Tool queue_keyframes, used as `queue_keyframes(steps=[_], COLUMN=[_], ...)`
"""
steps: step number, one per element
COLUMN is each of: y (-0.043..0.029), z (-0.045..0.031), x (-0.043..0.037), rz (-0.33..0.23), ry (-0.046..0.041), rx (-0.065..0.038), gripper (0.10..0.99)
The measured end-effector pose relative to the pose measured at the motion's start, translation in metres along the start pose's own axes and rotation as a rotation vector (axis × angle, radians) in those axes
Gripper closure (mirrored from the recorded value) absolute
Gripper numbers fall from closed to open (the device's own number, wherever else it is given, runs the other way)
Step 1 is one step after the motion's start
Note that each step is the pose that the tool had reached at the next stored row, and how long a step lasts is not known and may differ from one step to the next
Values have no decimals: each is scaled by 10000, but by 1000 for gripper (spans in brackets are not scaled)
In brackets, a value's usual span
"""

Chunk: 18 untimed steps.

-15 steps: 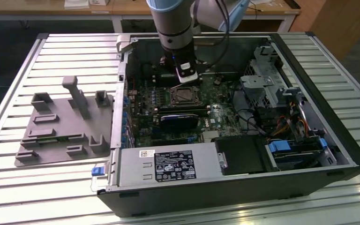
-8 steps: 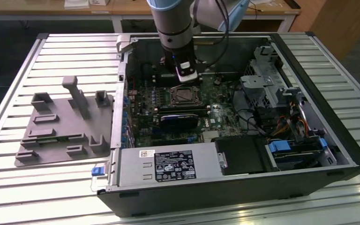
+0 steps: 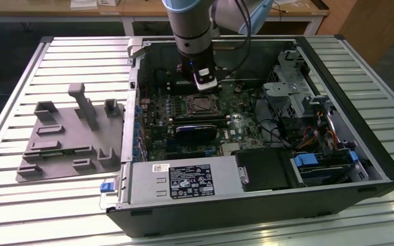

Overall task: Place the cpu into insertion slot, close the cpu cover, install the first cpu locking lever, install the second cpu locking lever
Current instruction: 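Install the first cpu locking lever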

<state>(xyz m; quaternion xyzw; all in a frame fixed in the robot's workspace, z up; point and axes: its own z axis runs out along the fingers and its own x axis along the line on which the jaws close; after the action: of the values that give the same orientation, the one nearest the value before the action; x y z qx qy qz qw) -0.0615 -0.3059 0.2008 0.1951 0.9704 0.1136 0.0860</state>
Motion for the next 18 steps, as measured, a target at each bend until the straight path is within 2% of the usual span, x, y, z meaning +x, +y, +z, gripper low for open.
queue_keyframes(steps=[7, 18], y=[35, 37], z=[39, 78], x=[17, 26], rz=[-35, -122], ry=[-58, -205], rx=[146, 520], gripper=[984, 984])
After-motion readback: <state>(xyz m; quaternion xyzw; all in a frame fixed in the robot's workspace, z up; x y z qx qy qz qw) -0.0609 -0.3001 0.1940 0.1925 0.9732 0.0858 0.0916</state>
